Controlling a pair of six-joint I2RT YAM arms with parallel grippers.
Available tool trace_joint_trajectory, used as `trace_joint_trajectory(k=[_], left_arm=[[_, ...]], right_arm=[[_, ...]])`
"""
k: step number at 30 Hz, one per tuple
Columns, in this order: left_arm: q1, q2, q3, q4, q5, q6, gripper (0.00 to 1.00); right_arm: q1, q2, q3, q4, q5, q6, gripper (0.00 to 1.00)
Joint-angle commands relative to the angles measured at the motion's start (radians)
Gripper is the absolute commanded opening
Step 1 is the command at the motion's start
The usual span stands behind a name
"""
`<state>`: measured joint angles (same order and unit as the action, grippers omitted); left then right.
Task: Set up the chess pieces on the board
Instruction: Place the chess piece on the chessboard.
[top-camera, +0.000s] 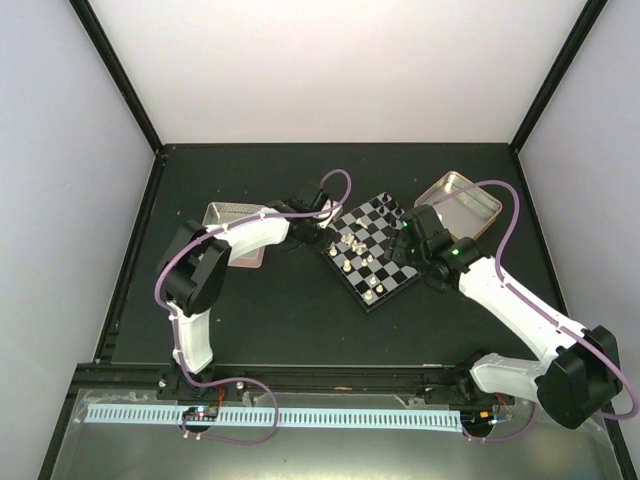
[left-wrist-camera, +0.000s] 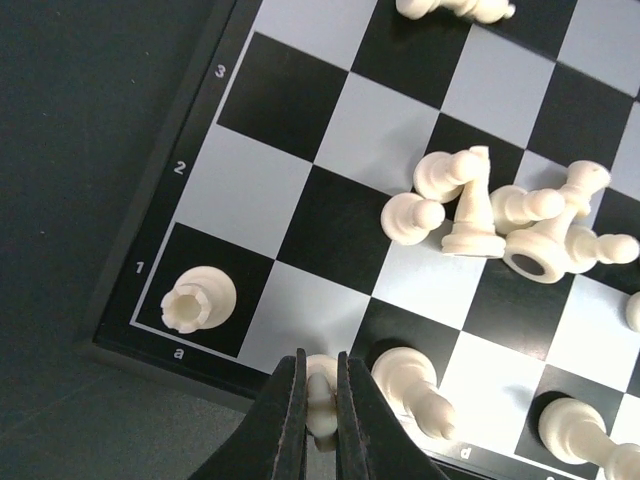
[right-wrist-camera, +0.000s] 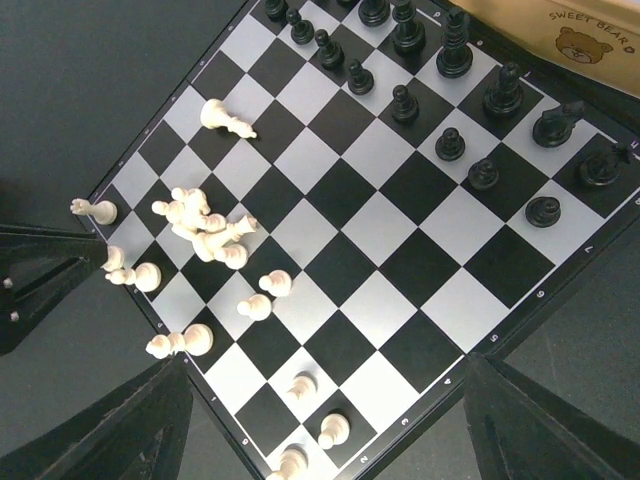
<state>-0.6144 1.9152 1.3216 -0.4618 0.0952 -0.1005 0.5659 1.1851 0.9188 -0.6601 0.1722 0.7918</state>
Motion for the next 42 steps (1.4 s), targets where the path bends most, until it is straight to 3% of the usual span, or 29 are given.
trace_joint_trajectory(k=[1, 20, 27, 42], left_arm=[[0.002, 0.036, 0.034, 0.022, 0.016, 0.008, 0.03], [0.003, 0.073, 0.043, 0.069, 0.006, -0.001, 0.04], [0.003, 0.035, 0.037, 0.04, 0.014, -0.019, 0.21], [0.004, -0.186, -0.04, 0.013, -0.035, -0.126, 0.32]], right_arm=[[-0.003, 0.011, 0.026, -0.002, -0.004, 0.01, 0.75], [-0.003, 0.014, 0.023, -0.006, -0.005, 0.015, 0.75], [-0.003, 0.013, 0.021, -0.007, -0.015, 0.014, 0.75], [-0.003, 0.041, 0.056, 0.022, -0.056, -0.055, 0.75]])
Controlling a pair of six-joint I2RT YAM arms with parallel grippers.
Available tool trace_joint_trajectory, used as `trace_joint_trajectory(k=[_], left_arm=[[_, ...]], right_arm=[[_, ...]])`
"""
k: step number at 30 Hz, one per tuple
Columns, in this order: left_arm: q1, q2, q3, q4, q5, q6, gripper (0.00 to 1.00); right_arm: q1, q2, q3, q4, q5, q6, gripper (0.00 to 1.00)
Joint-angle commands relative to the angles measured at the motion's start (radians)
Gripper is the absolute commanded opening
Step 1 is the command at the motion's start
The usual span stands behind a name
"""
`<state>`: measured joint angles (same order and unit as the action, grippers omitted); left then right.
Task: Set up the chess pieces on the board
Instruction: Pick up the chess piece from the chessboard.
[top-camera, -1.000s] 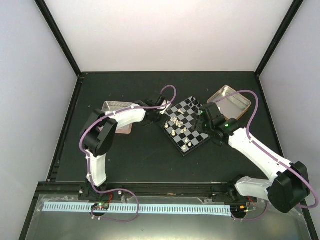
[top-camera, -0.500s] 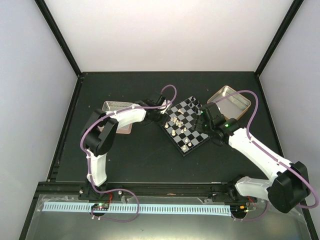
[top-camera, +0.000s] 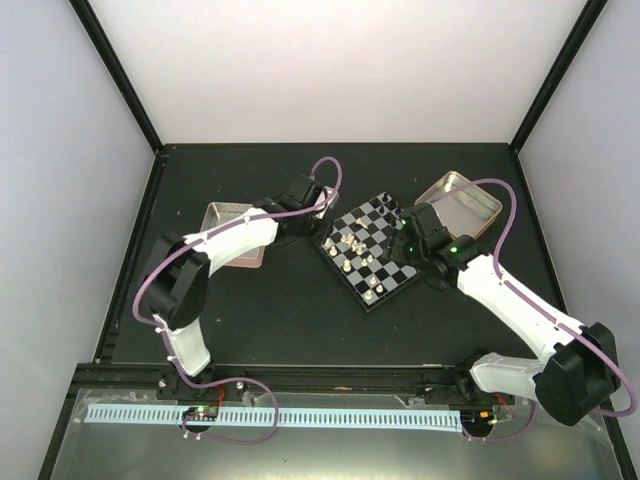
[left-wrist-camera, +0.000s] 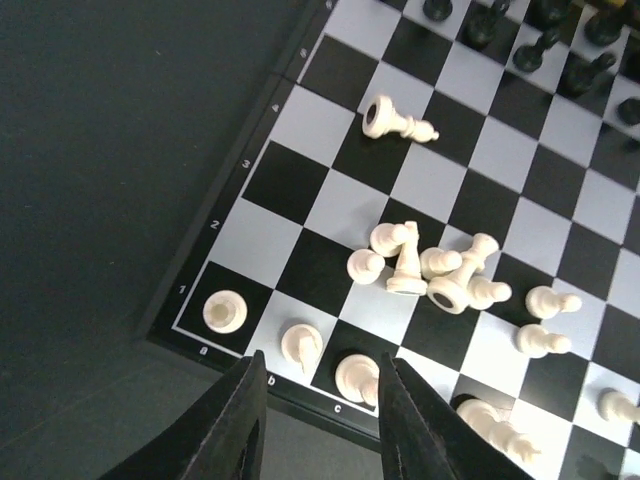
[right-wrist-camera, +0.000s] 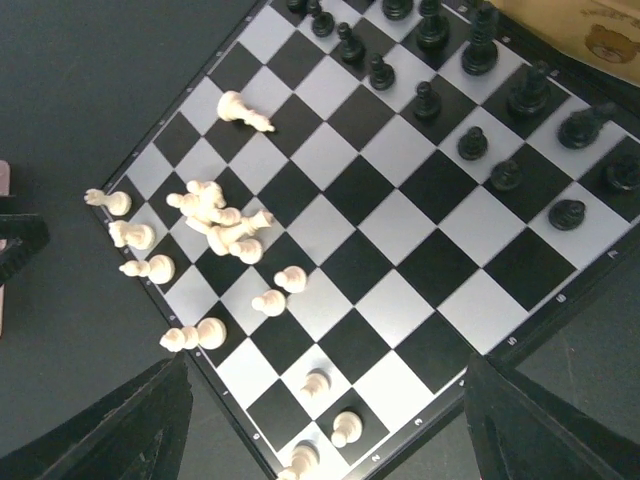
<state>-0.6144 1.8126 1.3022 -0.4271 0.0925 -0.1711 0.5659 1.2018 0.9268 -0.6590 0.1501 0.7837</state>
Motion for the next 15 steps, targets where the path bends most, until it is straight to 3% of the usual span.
trace_joint_trajectory(k=[1, 5, 9, 15], left_arm=[[0.003, -0.115, -0.036, -0.016, -0.037, -0.073, 0.33], [0.009, -0.264, -0.1, -0.003, -0.042, -0.164, 0.4], [0.032, -0.316, -0.099, -0.03, 0.038, -0.224, 0.44], [0.041, -0.455, -0.137, -0.065, 0.052, -0.208, 0.52]], right_arm=[[-0.003, 0.045, 0.06, 0.02, -0.049, -0.066, 0.75], [-0.003, 0.158, 0.136, -0.009, -0.119, -0.144, 0.73], [-0.003, 0.263, 0.2, -0.048, -0.124, -0.191, 0.68], [-0.002, 0.403, 0.26, -0.065, -0.157, -0.264, 0.52]])
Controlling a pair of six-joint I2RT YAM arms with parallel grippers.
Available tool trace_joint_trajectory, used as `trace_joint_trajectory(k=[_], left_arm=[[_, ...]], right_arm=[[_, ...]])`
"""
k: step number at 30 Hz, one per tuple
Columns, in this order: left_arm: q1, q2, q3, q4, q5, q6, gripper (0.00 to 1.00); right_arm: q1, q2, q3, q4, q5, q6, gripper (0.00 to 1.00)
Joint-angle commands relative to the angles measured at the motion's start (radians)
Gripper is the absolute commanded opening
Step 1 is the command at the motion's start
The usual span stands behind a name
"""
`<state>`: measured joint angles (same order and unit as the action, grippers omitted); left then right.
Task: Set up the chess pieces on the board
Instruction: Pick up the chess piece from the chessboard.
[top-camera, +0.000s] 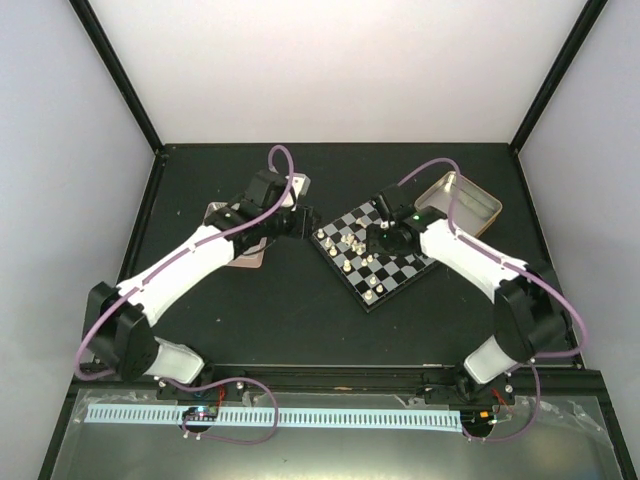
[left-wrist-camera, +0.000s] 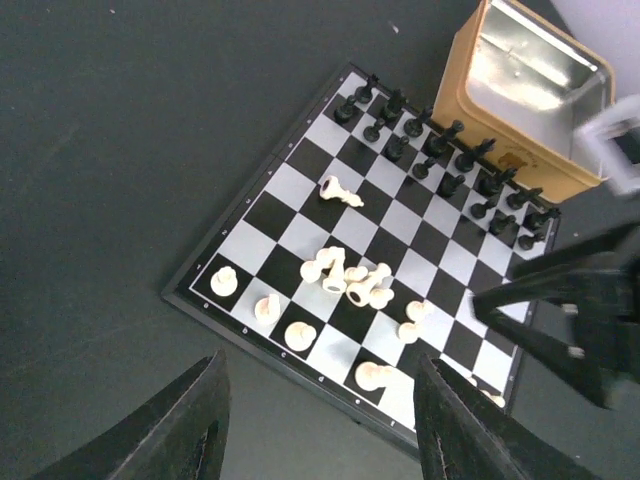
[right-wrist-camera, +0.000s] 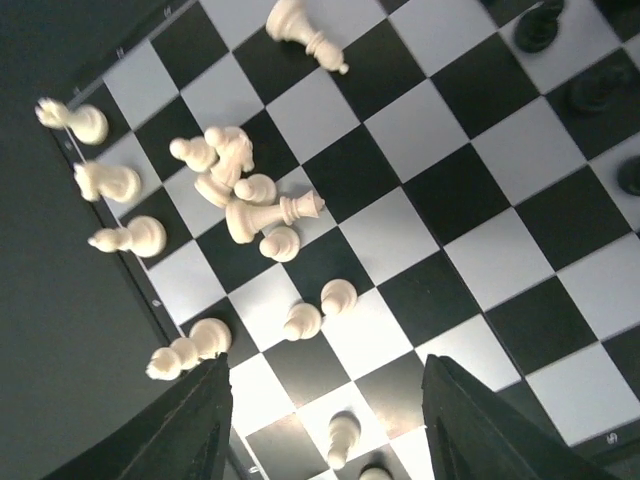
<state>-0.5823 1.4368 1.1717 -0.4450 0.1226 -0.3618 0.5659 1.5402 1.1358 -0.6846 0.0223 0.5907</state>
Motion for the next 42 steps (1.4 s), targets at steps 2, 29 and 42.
trace_joint_trajectory(k=[2, 29, 42], left_arm=[[0.015, -0.111, 0.005, -0.111, 0.011, -0.018, 0.52], [0.033, -0.489, -0.075, -0.248, -0.244, 0.136, 0.67], [0.057, -0.542, -0.128, -0.225, -0.251, 0.139, 0.68]], right_arm=[[0.0, 0.108, 0.074, -0.05, -0.035, -0.09, 0.47], [0.023, 0.317, 0.148, -0.067, 0.078, -0.122, 0.19], [0.077, 0.214, 0.098, -0.125, 0.033, -0.098, 0.07]])
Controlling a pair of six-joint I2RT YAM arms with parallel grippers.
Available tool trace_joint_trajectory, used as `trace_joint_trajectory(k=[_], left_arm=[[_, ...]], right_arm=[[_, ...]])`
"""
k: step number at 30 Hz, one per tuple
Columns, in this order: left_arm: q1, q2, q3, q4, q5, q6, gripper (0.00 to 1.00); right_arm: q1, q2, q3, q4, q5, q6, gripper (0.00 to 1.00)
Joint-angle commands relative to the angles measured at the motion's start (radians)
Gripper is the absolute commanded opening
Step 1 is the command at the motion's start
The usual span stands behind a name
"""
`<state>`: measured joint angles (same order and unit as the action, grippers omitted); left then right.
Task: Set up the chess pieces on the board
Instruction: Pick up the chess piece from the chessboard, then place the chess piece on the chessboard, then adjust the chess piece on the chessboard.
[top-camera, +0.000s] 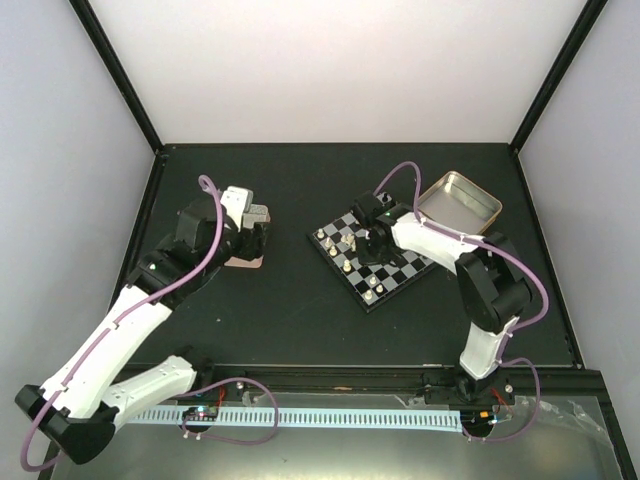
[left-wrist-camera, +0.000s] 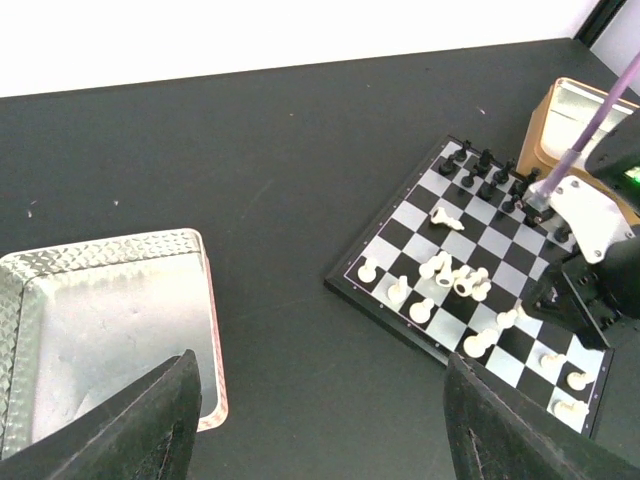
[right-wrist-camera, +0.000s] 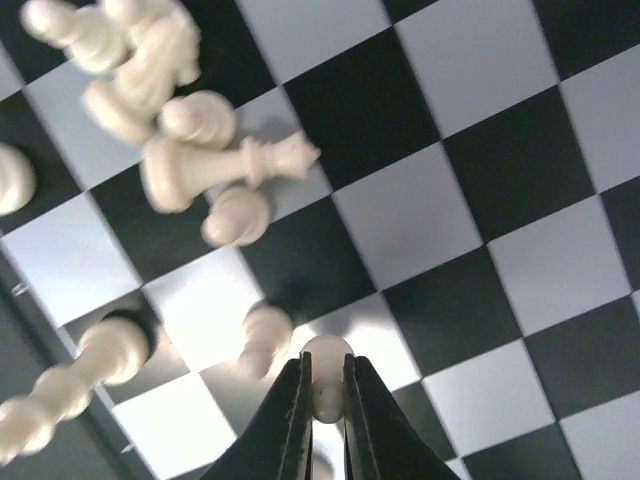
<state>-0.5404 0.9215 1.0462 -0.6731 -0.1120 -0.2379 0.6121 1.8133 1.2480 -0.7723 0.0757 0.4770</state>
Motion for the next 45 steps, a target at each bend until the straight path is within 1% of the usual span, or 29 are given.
trace_joint_trajectory(k=[1, 9, 15, 21, 26, 29, 39, 42, 45], left_arm=[[0.018, -0.028, -0.003, 0.004, -0.014, 0.015, 0.68], [0.03, -0.035, -0.016, 0.011, 0.004, 0.013, 0.68], [0.036, -0.038, -0.02, 0.014, 0.009, 0.014, 0.68], [0.042, -0.038, -0.025, 0.018, 0.013, 0.012, 0.69], [0.046, -0.038, -0.028, 0.017, 0.016, 0.013, 0.69], [0.048, -0.04, -0.028, 0.018, 0.019, 0.012, 0.69], [0.056, -0.04, -0.033, 0.024, 0.029, 0.011, 0.69], [0.058, -0.042, -0.034, 0.025, 0.031, 0.012, 0.69], [0.06, -0.04, -0.035, 0.024, 0.031, 0.011, 0.69]], right_arm=[[0.04, -0.064, -0.016, -0.042, -0.03, 0.018, 0.07], [0.08, -0.037, -0.02, -0.048, -0.056, 0.03, 0.07], [0.085, -0.015, -0.022, -0.05, -0.018, 0.039, 0.08], [0.086, 0.003, -0.025, -0.051, -0.019, 0.033, 0.13], [0.086, 0.006, -0.007, -0.057, -0.01, 0.032, 0.21], [0.086, 0.006, 0.011, -0.062, 0.005, 0.033, 0.24], [0.086, 0.021, 0.053, -0.05, 0.048, 0.042, 0.3], [0.086, 0.041, 0.068, -0.051, 0.053, 0.043, 0.3], [0.085, 0.051, 0.076, -0.041, 0.062, 0.043, 0.27]])
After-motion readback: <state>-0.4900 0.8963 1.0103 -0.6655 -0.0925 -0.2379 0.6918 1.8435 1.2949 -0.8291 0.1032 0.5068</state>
